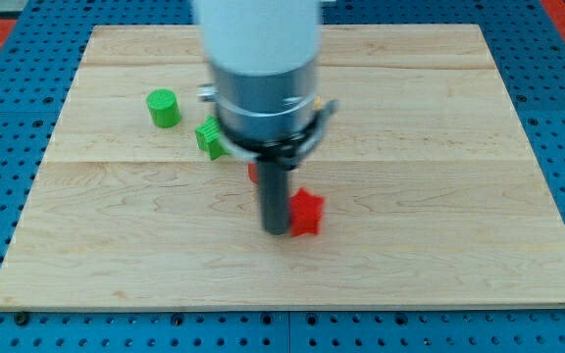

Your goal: Push the red star into the red circle

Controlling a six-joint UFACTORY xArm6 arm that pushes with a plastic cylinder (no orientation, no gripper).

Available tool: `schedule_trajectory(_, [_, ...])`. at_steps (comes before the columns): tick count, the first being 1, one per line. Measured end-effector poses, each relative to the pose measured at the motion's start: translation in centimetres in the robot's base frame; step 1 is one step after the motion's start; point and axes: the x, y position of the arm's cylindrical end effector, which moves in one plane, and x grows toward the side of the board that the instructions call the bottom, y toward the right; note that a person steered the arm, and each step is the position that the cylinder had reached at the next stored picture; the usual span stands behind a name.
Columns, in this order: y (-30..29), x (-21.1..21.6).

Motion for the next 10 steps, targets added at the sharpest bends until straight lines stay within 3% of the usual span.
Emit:
schedule_trajectory(1, [2.3, 1.4])
schedule_trajectory(3, [8.9, -3.6])
schedule_trajectory(4, [13.6, -2.2])
schedule_trajectory(5, [14.2, -4.7])
schedule_trajectory(7, [3.0, -8.3])
schedule_trajectory(8, [6.0, -5.2])
schedule_trajectory(9, [3.4, -3.1])
schedule_trajectory(10, [3.2, -5.0])
